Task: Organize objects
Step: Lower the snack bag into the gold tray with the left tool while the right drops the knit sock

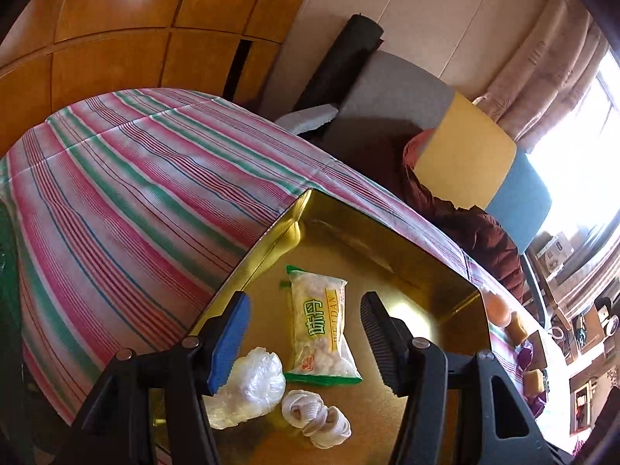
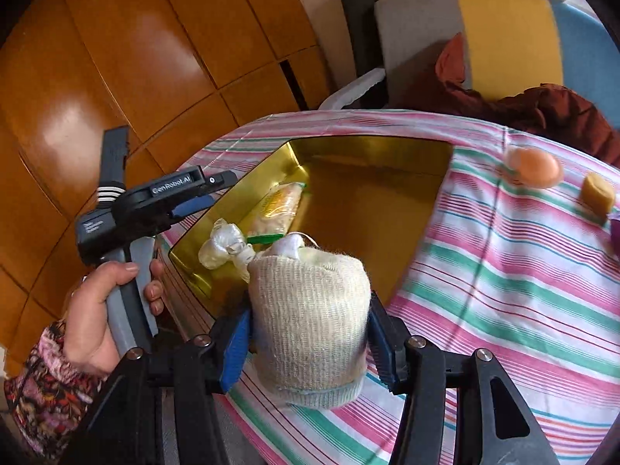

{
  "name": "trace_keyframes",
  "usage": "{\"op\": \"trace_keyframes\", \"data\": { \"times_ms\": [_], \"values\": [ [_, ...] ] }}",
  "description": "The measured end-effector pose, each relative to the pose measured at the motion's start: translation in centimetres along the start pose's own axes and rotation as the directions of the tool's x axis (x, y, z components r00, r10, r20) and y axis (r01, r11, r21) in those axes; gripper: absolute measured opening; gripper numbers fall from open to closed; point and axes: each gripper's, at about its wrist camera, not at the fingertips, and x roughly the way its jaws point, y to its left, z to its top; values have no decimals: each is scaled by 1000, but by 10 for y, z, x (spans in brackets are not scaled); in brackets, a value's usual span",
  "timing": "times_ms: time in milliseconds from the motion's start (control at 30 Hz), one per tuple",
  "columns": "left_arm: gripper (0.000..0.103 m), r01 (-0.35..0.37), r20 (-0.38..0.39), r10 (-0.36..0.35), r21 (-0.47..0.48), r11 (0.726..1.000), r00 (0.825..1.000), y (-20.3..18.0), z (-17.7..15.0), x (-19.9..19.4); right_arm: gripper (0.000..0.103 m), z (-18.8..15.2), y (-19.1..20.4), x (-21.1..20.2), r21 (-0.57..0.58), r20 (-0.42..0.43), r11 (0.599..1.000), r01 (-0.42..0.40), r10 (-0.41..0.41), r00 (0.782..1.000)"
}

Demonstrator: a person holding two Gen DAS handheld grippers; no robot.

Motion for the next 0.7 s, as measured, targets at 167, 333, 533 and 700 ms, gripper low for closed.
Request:
{"op": "trace_keyframes", "data": {
  "times_ms": [167,333,533,700],
  "values": [
    [60,-3,13,3,-26,1000,1000,8,4,-9,55,10,16,38,-28,-60,1000,12,-13,998],
    [60,-2,23,4,-44,999,1000,12,6,-16,57,10,23,66,-31,-93,999,37,-40,995],
    [60,1,20,-1,-39,999,1000,8,4,-16,73,4,31,61,-49,-73,999,19,-22,997],
    [60,3,11,-3,-21,1000,1000,1,0,-14,80,1,33,39,-100,-3,991,83,-84,996]
  ]
}}
